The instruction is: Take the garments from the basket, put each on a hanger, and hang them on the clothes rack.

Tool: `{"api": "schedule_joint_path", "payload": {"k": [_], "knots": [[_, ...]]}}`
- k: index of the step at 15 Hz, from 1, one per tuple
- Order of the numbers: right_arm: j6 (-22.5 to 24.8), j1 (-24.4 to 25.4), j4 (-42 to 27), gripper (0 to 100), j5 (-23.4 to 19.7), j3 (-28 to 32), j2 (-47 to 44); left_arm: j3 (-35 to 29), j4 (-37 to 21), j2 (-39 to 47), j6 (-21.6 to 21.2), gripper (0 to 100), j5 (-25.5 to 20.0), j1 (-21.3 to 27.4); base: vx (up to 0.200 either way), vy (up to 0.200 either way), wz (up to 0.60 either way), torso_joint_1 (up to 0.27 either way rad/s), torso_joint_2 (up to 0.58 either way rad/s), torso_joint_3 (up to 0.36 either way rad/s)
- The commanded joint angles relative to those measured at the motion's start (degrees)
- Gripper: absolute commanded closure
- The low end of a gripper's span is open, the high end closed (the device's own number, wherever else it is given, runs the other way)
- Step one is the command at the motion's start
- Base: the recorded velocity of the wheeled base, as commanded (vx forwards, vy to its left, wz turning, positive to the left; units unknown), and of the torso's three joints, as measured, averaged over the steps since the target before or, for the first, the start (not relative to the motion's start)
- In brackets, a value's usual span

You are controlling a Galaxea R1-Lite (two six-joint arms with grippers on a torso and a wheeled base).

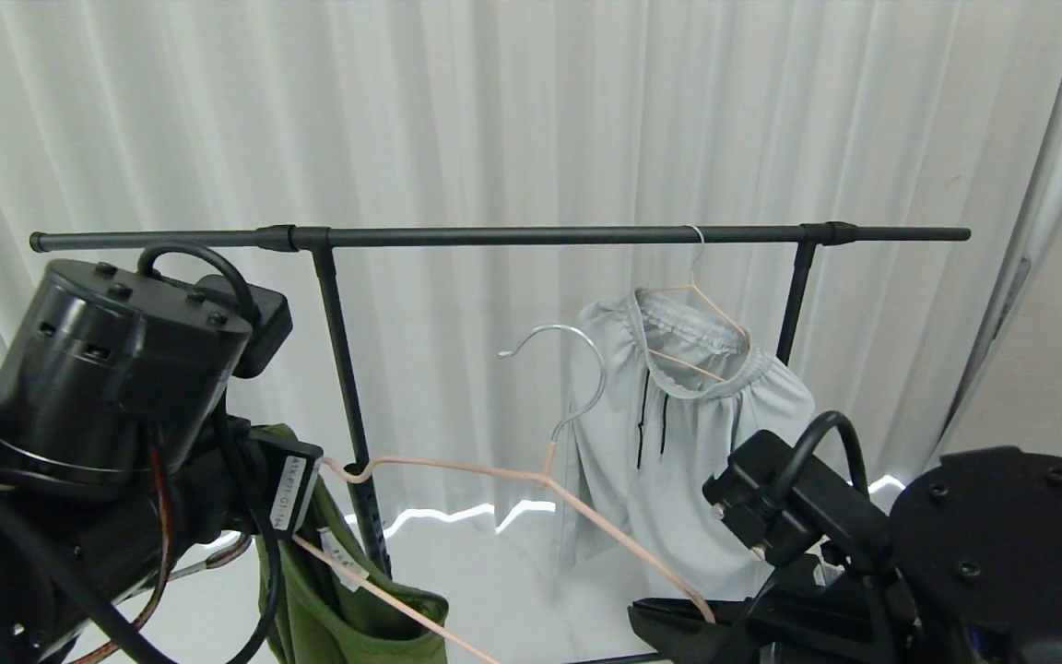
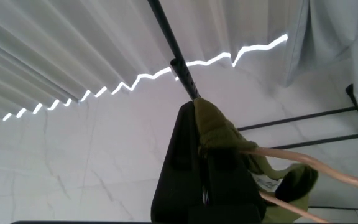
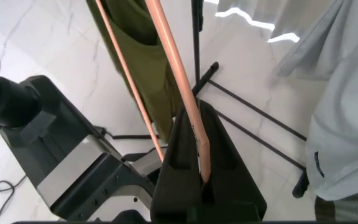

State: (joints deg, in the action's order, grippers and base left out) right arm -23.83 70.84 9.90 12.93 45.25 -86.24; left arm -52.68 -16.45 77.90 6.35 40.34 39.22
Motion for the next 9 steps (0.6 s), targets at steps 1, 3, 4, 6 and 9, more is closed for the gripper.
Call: {"api": "schedule_joint_path", "payload": {"k": [1,3,4,6,9], "knots": [[0.01,0.26,-0.06,100,-0.01,0.10,-1.04,-0.67,0.01,-0.20,0.77,100,0.09,-0.02,0.000,0.000,0.00,0.000,0.00,0.000],[-0.51,-0.09,-0.14,100,0.07,0.01,-1.74,-0.85,0.01,-0.20,0.77,100,0.35,-0.11,0.000,0.000,0.00,0.000,0.00,0.000],[-1.22,-0.44,-0.23,100,0.34,0.01,-1.74,-0.94,0.01,-0.20,0.86,100,0.35,-0.28,0.000,0.000,0.00,0.000,0.00,0.000],[-2.80,-1.23,-0.14,100,3.85,0.19,-2.53,-0.94,0.01,-0.38,0.86,100,0.35,-0.28,0.000,0.000,0.00,0.000,0.00,0.000],[-4.64,-1.85,0.03,100,5.43,0.72,-2.09,-0.85,-0.08,-0.38,0.86,100,0.35,-0.28,0.000,0.000,0.00,0.000,0.00,0.000]]}}
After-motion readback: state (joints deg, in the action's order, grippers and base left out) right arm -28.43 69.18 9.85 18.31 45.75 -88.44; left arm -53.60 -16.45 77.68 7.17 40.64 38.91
